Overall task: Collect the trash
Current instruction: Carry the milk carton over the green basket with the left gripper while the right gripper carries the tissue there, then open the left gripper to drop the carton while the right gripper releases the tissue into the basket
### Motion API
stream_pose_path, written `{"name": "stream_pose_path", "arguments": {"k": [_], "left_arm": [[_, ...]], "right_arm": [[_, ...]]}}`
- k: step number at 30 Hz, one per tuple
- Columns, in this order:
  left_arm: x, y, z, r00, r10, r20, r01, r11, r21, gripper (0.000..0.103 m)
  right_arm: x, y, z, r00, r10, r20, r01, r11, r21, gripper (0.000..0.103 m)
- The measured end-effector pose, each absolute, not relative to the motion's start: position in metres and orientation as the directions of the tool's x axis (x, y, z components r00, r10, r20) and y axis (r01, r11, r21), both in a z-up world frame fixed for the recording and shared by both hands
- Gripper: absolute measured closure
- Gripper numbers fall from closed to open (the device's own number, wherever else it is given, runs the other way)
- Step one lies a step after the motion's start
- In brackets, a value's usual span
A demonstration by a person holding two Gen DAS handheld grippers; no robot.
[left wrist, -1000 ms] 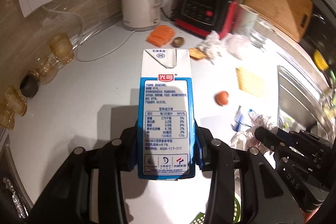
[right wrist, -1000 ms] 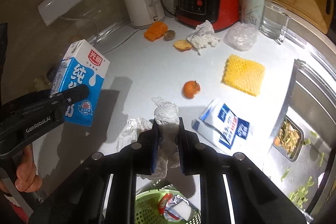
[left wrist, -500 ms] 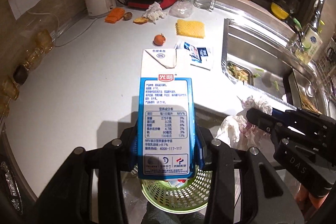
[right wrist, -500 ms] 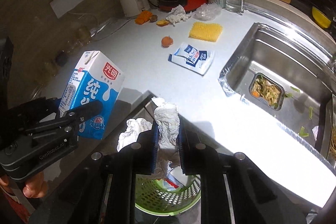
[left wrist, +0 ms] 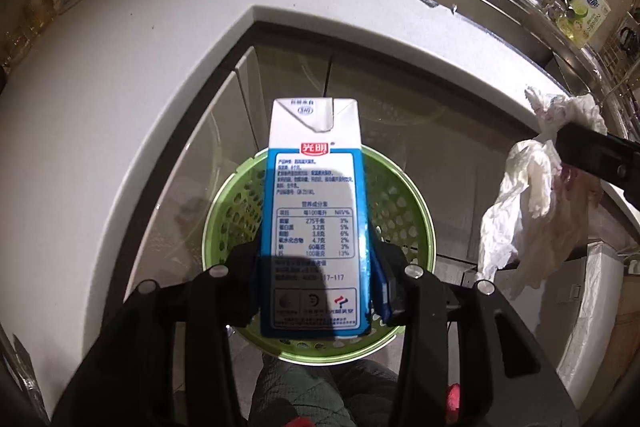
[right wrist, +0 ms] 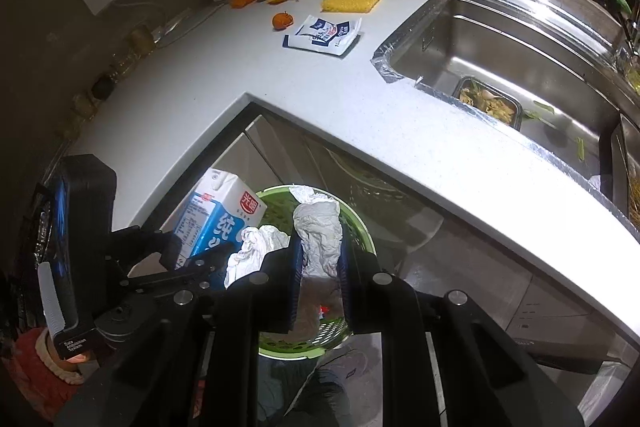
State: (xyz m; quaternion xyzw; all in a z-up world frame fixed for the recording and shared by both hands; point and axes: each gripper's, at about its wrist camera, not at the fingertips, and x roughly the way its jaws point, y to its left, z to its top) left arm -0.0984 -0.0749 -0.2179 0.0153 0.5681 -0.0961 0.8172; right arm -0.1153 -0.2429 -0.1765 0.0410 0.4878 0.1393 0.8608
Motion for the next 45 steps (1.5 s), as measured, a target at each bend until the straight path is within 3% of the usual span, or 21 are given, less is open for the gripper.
{"name": "stream_pose_path", "arguments": {"k": [6,18,24,26,28,34,45], "left_arm": [[-0.103,-0.077,-0.215,0.340,-0.135,-0.931,0.171,0.982,-0.080,0.040],[-0.099,-0.057,-0.144,0.477,-0.097,-0.873,0.133,0.990,-0.037,0.023],[-0.098,-0.048,-0.118,0.528,-0.077,-0.846,0.117,0.993,-0.017,0.023],[-0.096,-0.047,-0.115,0.534,-0.075,-0.842,0.114,0.993,-0.017,0.023],[-0.096,-0.046,-0.112,0.539,-0.067,-0.840,0.110,0.994,-0.009,0.023],[-0.095,-0.047,-0.109,0.545,-0.059,-0.836,0.098,0.995,-0.007,0.018],[-0.083,-0.049,-0.100,0.562,-0.057,-0.825,0.105,0.994,0.003,0.016]], "right_arm": [[-0.120,-0.246,-0.182,0.477,0.279,-0.833,-0.196,0.958,0.209,0.084],[-0.117,-0.237,-0.188,0.467,0.311,-0.828,-0.256,0.943,0.210,0.082],[-0.119,-0.218,-0.204,0.424,0.345,-0.838,-0.330,0.920,0.212,0.078],[-0.119,-0.212,-0.207,0.412,0.349,-0.842,-0.351,0.913,0.207,0.063],[-0.118,-0.210,-0.207,0.429,0.322,-0.844,-0.348,0.921,0.175,0.036],[-0.114,-0.217,-0.192,0.478,0.294,-0.828,-0.329,0.934,0.142,0.019],[-0.101,-0.233,-0.165,0.552,0.254,-0.794,-0.272,0.955,0.116,0.008]]}}
